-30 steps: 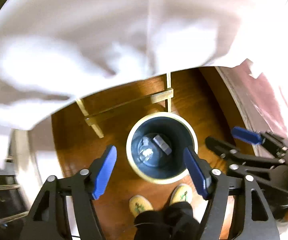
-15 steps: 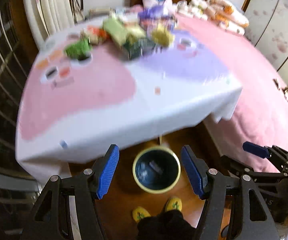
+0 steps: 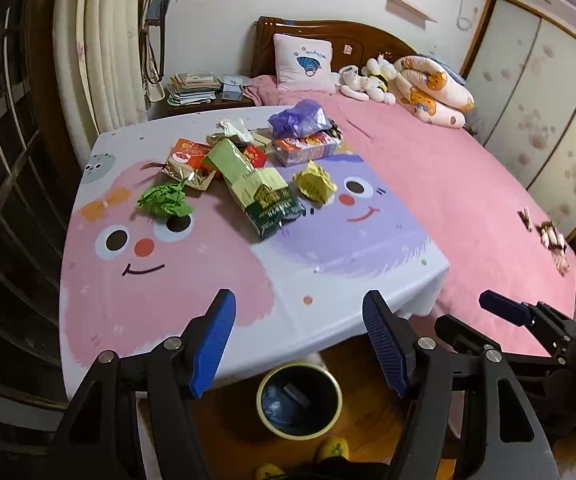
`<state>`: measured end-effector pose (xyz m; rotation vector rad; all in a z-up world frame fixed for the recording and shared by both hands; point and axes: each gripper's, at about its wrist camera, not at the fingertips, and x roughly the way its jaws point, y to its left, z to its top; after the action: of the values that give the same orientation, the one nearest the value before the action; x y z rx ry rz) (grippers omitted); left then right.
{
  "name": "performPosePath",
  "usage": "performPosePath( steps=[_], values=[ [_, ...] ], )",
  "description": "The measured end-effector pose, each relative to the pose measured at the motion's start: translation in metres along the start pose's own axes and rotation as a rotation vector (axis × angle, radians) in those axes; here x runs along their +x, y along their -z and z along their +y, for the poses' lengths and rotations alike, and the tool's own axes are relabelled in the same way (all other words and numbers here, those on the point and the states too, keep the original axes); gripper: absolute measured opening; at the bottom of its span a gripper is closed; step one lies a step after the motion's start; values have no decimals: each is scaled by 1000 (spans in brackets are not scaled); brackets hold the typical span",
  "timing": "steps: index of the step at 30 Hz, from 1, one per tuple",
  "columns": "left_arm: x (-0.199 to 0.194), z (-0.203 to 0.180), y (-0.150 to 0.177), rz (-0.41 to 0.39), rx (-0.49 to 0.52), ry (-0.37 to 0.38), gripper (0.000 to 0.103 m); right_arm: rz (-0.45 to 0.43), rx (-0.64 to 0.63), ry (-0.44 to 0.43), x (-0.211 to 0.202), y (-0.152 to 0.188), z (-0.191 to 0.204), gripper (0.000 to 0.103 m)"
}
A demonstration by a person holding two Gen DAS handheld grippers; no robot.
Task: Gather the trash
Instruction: 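Raise both tools back toward the table, then grasp the green chocolate box with the left tool while the right tool grasps the yellow wrapper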
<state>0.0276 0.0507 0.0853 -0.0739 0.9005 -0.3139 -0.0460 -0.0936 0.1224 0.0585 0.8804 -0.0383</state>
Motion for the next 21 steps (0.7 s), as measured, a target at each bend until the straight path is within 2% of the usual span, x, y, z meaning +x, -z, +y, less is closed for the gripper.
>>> performPosePath(
  steps=[5, 12, 17, 21],
  values=[
    [16, 10, -19, -16, -28, -21, 70, -14, -30, -9, 20, -23, -4, 73],
    [62, 21, -57, -21, -88, -75, 72, 4, -83, -68, 83, -81, -31, 74],
    [118, 25, -97, 7, -185, -100, 72, 48, -172, -124, 141, -131, -45, 73],
    [178, 31, -124, 77, -271, -114, 72, 91, -221, -159, 191, -161, -53, 72]
  ],
)
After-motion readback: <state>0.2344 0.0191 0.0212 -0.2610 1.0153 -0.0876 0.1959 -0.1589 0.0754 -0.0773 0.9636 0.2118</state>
